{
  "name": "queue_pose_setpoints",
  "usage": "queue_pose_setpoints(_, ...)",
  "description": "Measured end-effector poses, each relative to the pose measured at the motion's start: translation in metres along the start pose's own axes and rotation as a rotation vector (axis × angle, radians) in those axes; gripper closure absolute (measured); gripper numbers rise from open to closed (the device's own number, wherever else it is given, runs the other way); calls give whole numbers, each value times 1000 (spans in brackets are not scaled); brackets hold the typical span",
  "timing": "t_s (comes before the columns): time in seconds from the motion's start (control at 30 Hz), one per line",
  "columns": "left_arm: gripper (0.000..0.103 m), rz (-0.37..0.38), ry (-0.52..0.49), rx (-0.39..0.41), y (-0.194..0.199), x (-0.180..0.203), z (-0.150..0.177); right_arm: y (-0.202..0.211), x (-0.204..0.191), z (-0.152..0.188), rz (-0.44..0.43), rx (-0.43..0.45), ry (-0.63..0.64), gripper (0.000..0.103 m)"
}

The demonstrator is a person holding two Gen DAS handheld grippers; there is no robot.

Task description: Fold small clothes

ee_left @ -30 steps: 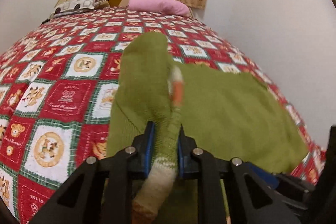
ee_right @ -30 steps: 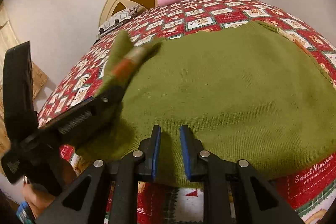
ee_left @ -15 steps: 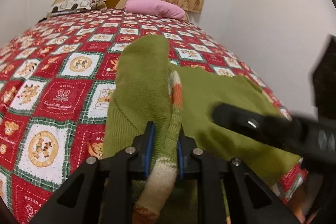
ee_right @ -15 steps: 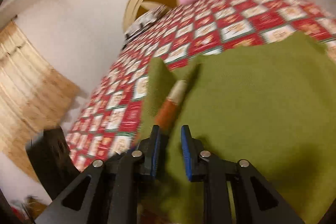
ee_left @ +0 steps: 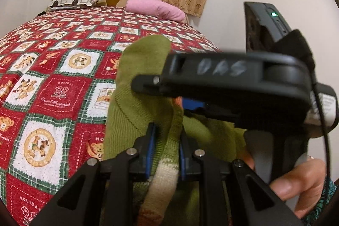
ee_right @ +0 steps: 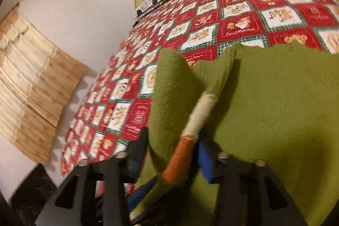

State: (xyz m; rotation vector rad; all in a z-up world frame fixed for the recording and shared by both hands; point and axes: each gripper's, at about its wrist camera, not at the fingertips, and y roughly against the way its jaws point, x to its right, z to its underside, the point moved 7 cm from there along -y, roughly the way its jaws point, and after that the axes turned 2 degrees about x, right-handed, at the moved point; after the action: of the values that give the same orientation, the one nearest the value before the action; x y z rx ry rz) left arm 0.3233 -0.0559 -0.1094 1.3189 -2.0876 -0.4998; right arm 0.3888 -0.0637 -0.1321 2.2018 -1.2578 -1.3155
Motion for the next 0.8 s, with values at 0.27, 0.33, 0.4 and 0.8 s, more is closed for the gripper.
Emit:
queue_pose_setpoints(0.27,83,9,-2,2,6,5,-5,20,3,0,64,51,80,88)
queue_pose_setpoints(0.33,83,6,-26,4,10,12,-7,30,3,-4,63,61,94,89)
queue_pose_setpoints(0.4,83,6,-40,0,12,22,-10,41,4,-8,64,63,106,89)
queue_pose_setpoints(0.8,83,106,-116,-18,13,111,-27,122,41,-33,150,91,184,89)
